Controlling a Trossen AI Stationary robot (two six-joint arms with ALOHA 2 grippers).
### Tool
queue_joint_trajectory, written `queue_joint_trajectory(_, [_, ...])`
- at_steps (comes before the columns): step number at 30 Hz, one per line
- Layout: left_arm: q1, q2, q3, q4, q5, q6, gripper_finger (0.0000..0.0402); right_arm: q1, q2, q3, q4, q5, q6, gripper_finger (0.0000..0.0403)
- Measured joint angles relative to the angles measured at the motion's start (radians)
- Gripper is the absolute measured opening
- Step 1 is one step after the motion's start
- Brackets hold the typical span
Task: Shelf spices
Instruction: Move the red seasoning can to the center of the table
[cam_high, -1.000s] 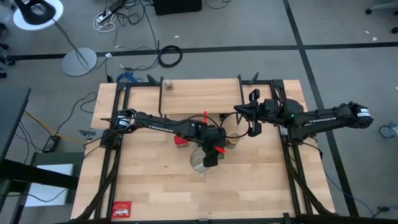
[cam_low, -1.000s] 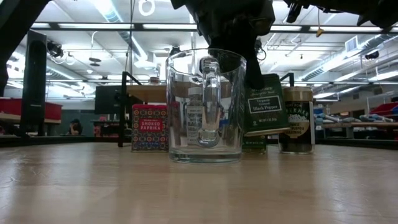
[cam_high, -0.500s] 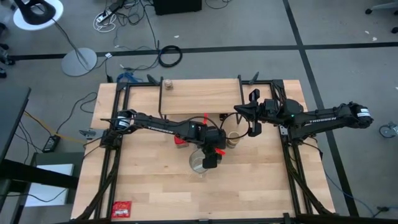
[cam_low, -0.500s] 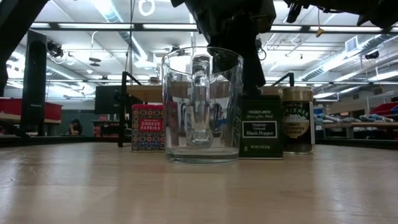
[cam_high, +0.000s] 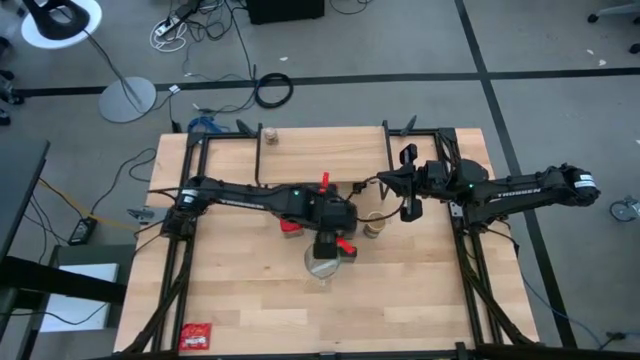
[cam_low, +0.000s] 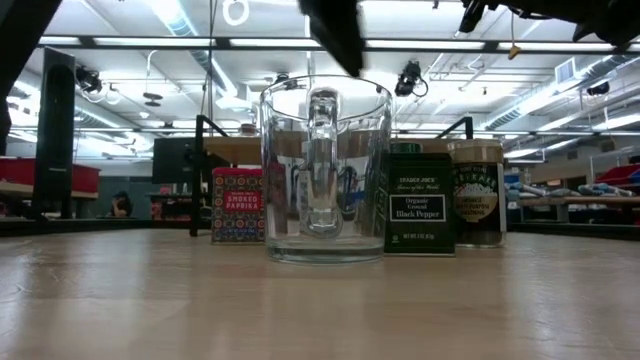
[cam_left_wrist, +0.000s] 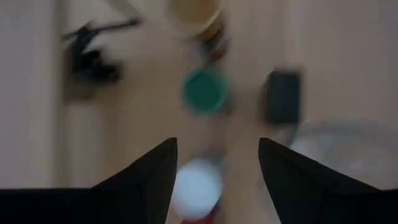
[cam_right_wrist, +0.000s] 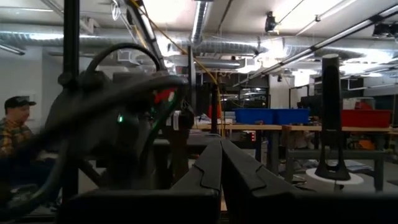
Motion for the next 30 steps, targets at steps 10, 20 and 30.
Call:
queue_joint_trajectory(10, [-0.053, -0.209, -0.126, -0.179, -0.176, -0.169, 0.0229, 0.0, 0.0, 0.0, 0.001, -0.002, -0.001, 0.0003])
queue_joint_trajectory(20, [-0.051, -0.359, -0.628, 0.006, -0.166, -0.304, 0.0249, 0.0, 0.0, 0.0, 0.001, -0.003, -0.001, 0.0003])
queue_joint_trajectory(30, [0.029, -0.414, -0.894, 0.318, -0.015, -0.267, 0.0263, 0.0, 0.0, 0.0, 0.004, -0.003, -0.001, 0.0003])
